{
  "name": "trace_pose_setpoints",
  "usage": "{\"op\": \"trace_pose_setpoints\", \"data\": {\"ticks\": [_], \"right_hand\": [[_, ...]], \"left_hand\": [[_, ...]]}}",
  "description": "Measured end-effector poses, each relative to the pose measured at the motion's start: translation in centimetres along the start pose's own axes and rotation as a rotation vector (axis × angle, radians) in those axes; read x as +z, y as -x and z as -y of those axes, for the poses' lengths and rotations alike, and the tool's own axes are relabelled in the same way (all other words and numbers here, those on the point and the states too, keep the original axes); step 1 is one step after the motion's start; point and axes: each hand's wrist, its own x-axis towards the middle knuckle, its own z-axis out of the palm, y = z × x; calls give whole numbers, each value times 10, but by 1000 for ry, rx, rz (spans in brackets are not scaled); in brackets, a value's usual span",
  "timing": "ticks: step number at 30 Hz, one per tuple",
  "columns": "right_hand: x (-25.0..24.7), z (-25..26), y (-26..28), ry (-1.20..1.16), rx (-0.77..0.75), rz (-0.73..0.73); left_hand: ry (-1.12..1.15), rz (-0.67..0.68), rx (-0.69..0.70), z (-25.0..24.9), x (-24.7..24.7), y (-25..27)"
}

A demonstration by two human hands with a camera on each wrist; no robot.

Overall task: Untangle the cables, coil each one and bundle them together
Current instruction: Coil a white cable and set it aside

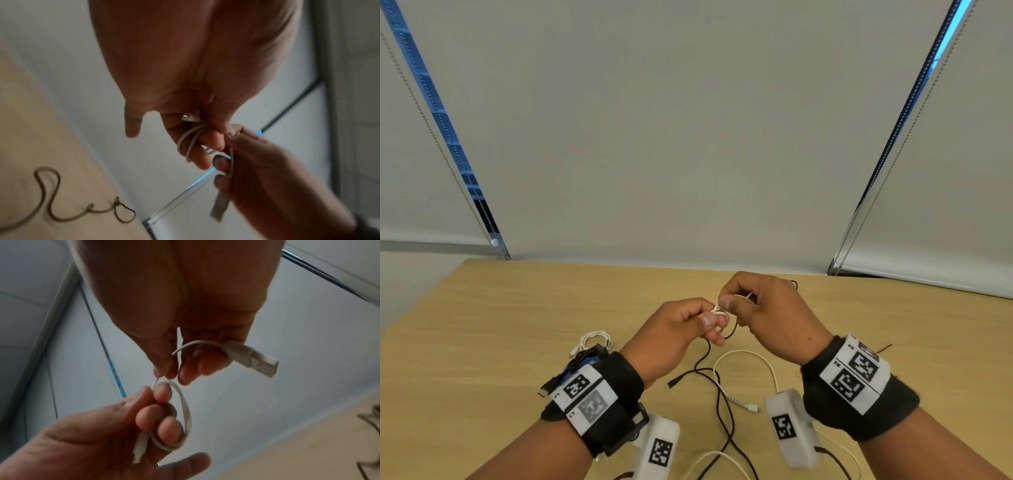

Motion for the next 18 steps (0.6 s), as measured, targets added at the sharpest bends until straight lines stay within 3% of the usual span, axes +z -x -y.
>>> {"op": "trace_pose_setpoints", "data": {"ticks": [4, 8, 12, 15, 18], "right_hand": [[10, -1, 4, -396, 118, 28], [20, -4, 7, -673, 206, 83], [22, -8, 6, -1050, 406, 190], [21, -11, 5, -949, 487, 196], [22, -12, 7, -588, 399, 23]], "left_hand": [[353, -72, -6, -1, 0, 0], [261, -227, 91, 5, -2, -5], [291, -167, 165, 6, -3, -4], [366, -218, 122, 9, -3, -4], [382, -352, 34, 11, -5, -7]]}}
